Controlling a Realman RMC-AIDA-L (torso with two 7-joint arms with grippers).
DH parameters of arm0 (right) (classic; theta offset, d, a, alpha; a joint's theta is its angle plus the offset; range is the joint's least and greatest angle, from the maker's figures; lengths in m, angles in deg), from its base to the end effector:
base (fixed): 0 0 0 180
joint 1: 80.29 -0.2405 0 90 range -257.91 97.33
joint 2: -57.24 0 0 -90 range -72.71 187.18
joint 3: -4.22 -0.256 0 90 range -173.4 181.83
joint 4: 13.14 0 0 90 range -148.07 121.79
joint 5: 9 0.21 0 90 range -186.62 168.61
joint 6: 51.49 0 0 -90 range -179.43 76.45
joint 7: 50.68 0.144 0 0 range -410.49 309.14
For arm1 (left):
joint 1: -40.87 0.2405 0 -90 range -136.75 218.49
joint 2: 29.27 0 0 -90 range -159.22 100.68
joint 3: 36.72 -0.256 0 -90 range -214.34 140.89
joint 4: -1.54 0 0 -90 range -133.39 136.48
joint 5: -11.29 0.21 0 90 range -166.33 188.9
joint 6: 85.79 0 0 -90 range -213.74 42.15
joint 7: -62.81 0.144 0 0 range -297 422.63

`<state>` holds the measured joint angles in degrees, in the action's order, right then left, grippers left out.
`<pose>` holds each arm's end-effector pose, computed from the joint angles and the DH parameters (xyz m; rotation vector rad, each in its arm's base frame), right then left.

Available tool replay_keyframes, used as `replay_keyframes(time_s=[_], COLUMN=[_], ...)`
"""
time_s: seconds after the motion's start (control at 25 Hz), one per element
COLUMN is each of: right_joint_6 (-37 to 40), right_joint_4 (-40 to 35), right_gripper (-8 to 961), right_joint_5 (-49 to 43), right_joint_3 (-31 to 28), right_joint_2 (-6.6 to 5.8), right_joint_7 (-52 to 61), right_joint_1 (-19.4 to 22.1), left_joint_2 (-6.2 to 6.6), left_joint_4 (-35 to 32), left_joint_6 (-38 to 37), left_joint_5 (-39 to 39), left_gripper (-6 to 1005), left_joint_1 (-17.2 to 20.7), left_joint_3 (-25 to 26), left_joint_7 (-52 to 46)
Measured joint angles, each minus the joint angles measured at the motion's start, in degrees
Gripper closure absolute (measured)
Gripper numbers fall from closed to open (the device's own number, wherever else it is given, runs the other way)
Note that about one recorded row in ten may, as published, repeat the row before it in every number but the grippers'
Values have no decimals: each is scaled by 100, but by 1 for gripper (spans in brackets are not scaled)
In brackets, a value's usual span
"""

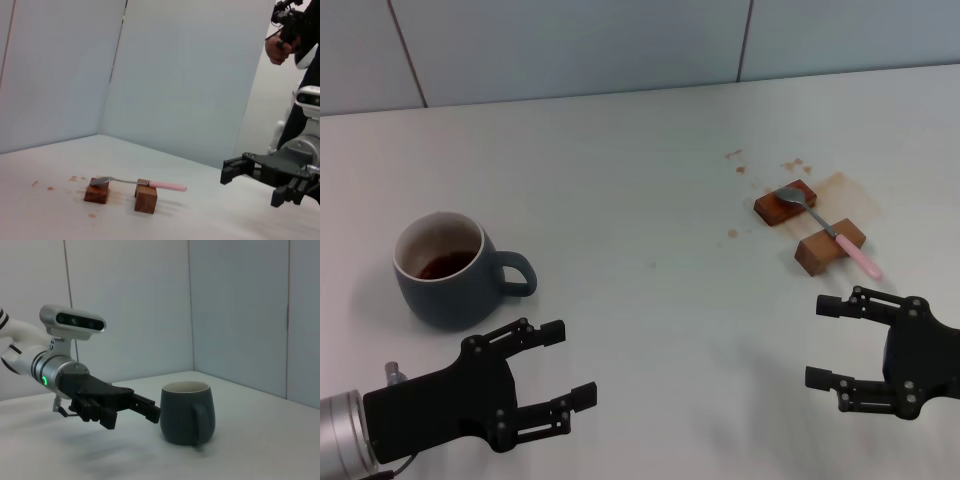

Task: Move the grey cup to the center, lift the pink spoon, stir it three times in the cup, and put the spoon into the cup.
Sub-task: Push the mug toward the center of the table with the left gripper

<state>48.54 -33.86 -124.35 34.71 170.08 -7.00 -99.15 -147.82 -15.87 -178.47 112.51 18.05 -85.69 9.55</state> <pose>0.3346 0.2356 0.0126 -2.6437 0.2934 0.8042 -0.2882 0.2497 -0.0524 -2.7335 -0.5124 -0.9559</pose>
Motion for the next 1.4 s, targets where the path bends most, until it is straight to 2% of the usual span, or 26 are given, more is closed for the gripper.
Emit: replay_keyframes(time_s=[0.12, 0.52, 1.4], right_joint_6=[24, -104, -107], right_joint_4=[23, 41, 67], right_gripper=[159, 161, 167], right_joint_5=[-22, -47, -18], right_joint_3=[11, -32, -53], right_joint_2=[-15, 102, 97], right_joint_7=[44, 86, 157], right_joint_1=[9, 124, 217], left_joint_2=[2, -1, 0], left_joint_4=[-10, 37, 244], left_joint_6=[16, -20, 12], left_joint_5=[1, -24, -35], left_gripper=[171, 226, 345], left_joint_1=[-1, 166, 300], left_joint_3=[-17, 14, -3], left_joint_7=[66, 818, 913])
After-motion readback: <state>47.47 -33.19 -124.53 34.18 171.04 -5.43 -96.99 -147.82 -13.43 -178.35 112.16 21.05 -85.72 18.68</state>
